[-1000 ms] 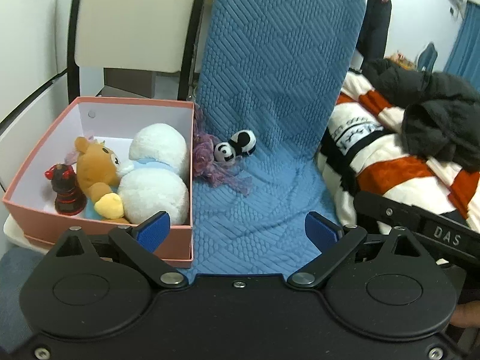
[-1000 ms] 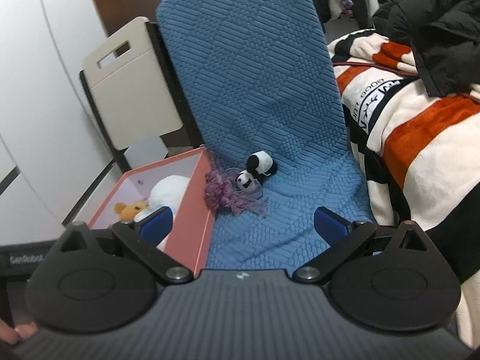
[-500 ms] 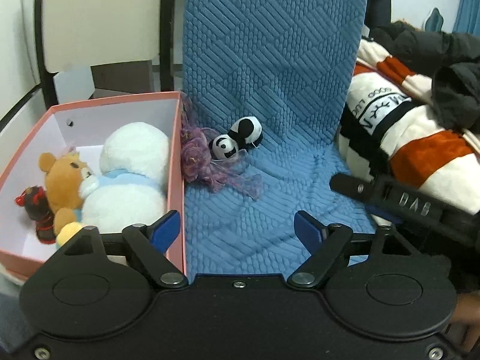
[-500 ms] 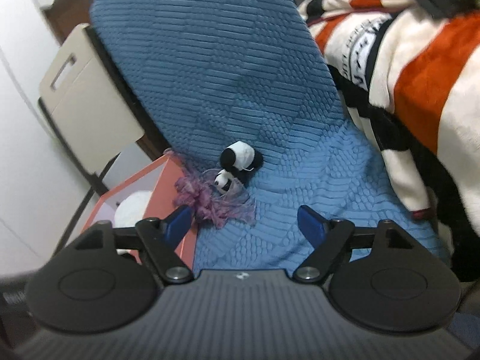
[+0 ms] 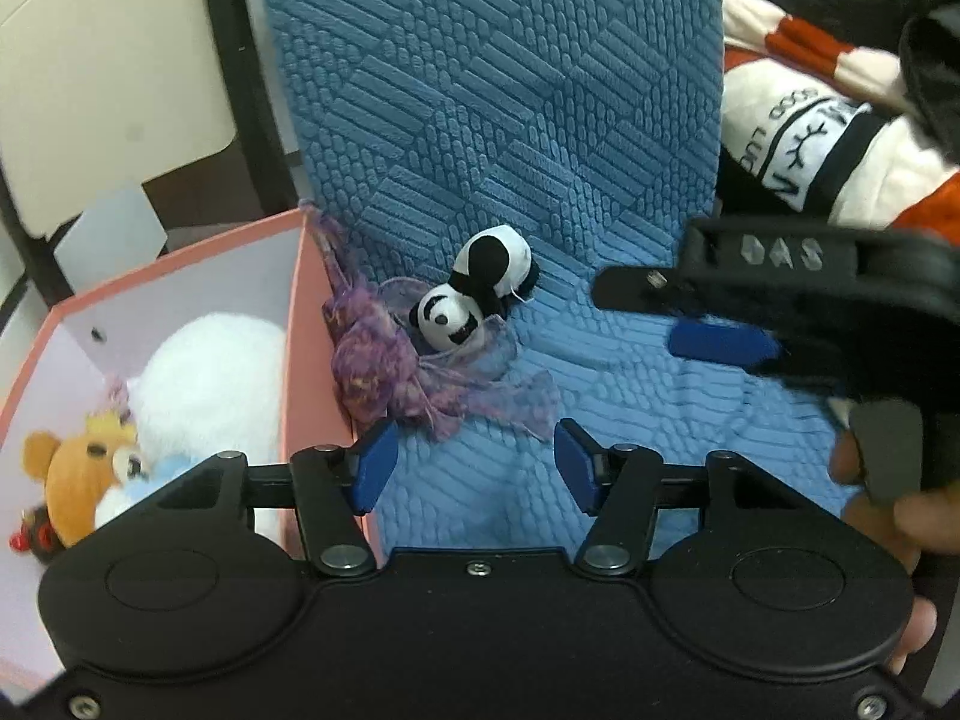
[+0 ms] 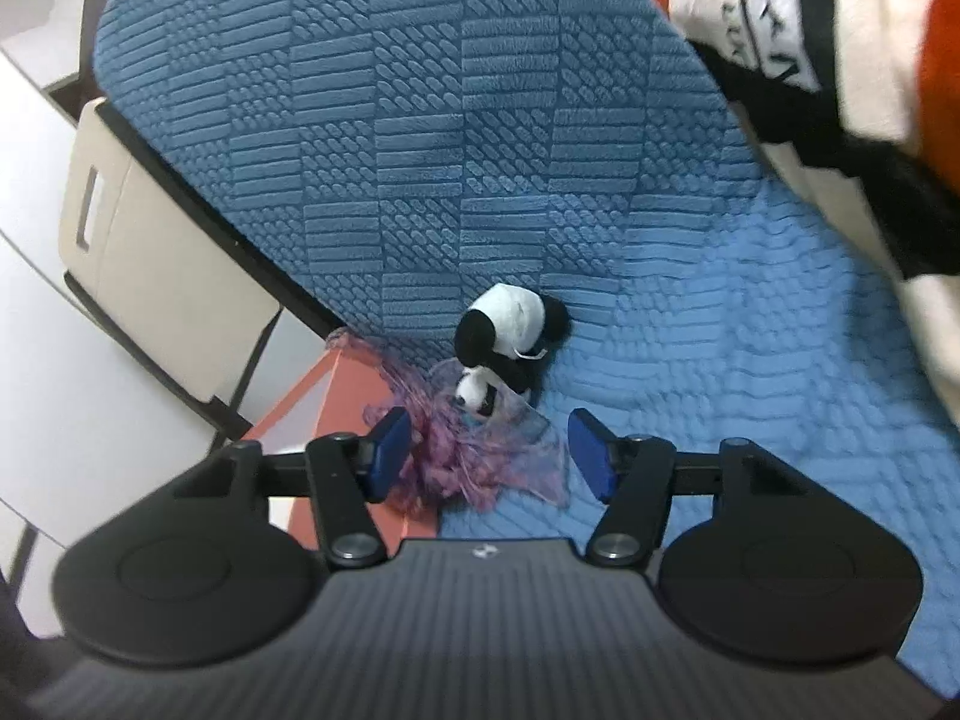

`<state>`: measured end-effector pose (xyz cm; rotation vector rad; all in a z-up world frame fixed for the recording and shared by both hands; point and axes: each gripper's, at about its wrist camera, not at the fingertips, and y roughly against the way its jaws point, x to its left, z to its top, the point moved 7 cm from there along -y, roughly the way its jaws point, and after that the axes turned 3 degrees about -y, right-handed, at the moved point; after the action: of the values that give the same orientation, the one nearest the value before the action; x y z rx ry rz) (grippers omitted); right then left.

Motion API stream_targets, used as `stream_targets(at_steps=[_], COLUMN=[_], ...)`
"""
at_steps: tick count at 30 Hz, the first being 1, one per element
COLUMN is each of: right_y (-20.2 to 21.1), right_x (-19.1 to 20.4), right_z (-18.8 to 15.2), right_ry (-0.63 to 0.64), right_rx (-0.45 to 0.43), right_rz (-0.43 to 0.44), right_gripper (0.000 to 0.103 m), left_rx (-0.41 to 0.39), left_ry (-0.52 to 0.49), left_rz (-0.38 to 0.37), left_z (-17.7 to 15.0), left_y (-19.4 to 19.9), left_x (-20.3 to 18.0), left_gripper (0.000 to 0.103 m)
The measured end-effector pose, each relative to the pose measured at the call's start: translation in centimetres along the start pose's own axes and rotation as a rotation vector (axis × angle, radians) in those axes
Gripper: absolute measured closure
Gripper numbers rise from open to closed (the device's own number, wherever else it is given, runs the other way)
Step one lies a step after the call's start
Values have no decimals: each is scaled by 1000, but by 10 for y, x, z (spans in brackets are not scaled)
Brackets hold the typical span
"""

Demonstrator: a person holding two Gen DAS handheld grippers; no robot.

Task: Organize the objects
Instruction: 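Grasp the panda plush with the right tool while the left tool approaches the purple ribbon bundle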

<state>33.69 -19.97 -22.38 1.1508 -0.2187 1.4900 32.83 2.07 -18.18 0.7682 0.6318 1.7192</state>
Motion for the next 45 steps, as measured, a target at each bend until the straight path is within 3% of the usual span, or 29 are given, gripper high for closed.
stream_targets(at_steps=[4,13,18,23,28,33,36,38,40,45], right_y=[-26,-88,-105,-117,-133,-148,-154,-158,-160,-146], right_x=[5,2,-2,1,-2,-8,-11,-14,-14,-11], right_z=[12,36,41,43,43,43,40,38,37,38], right_ry=[-14,-59,-86,-91,-83,-121,-126,-118,-96,-47], right_rx=[22,82,111,139,160,203,232,242,254,250], right_rz=[44,49,55,60,-11,-51,-67,-77,-102,-98], right_gripper=[49,50,50,50,48,37,37,38,55,59], left_rx=[7,59,57,90,96,99,95,89,83,94], left_ry=[-67,-96,-113,-133,-157,-186,-191,-177,-163,-113], left_rz=[56,122,194,212,255,338,394,409,412,331], left_z=[6,15,23,21,22,23,25,27,30,28], left_y=[-20,-70,-87,-107,-119,-126,-129,-129,-129,-124], left_x=[-5,2,8,11,14,16,20,24,27,28], left_gripper=[47,47,47,48,52,66,80,88,95,100])
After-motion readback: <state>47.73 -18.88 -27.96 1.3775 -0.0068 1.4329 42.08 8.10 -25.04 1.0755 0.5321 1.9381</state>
